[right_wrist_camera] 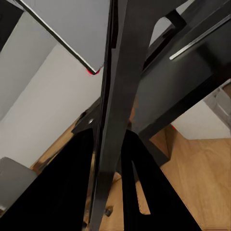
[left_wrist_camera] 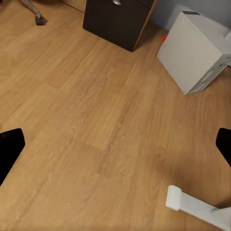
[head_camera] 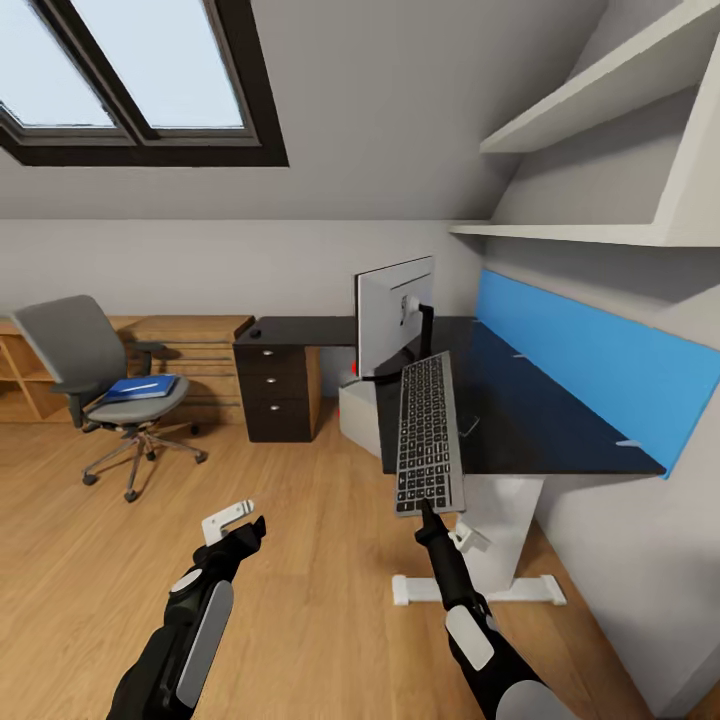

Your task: In the bedroom, organize the workspace by keeping the computer under the desk, ensuring the monitor is on the desk, placing the keyboard on the desk next to the monitor, placing the mouse on the desk next to the keyboard, moving the folder from the swivel chair onto the desk next to the mouse, stacking the notebook on top of the folder with the pen on top of the notebook, and positioning the swivel chair next to the desk.

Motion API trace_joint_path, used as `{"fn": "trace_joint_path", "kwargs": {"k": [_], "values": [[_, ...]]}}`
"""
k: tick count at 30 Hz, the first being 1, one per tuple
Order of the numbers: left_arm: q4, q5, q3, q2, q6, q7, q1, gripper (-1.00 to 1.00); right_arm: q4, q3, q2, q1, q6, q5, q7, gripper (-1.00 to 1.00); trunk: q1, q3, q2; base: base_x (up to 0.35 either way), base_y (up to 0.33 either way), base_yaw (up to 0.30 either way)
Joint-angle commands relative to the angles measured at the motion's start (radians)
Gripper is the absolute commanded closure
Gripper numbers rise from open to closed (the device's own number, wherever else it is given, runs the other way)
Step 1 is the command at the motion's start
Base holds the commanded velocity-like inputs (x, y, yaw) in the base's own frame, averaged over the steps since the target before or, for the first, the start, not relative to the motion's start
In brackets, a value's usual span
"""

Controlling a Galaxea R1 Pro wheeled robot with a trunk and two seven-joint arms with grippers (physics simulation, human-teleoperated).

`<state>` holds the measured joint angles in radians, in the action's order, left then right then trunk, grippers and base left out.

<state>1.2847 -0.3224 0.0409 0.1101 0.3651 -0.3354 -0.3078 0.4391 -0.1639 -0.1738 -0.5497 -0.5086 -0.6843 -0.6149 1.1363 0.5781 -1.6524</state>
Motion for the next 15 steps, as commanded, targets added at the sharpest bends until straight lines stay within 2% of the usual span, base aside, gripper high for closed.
{"fn": "trace_joint_path", "kwargs": {"k": [1,5,10,15], "values": [[0.001,-0.010,0.001,0.000,0.003,-0.005,-0.001,-1.00,-0.001,-0.002,-0.001,-0.001,0.001,-0.008,-0.012,1.00,0.000,0.001,-0.001,-0.025,0.319,0.000],[0.001,-0.010,0.000,0.000,0.003,-0.005,-0.001,-1.00,-0.010,0.013,-0.001,-0.001,0.002,-0.005,-0.011,1.00,0.000,0.001,-0.001,-0.010,0.323,0.000],[-0.002,-0.011,-0.001,0.000,0.003,-0.005,-0.001,-1.00,-0.033,0.067,-0.001,-0.001,0.002,-0.005,0.000,1.00,0.000,0.001,-0.001,-0.001,0.330,0.000],[-0.030,-0.011,-0.009,0.004,0.002,-0.006,-0.001,-1.00,-0.037,0.081,-0.001,-0.001,0.005,-0.004,0.027,1.00,0.000,0.001,-0.001,0.000,0.331,0.000]]}}
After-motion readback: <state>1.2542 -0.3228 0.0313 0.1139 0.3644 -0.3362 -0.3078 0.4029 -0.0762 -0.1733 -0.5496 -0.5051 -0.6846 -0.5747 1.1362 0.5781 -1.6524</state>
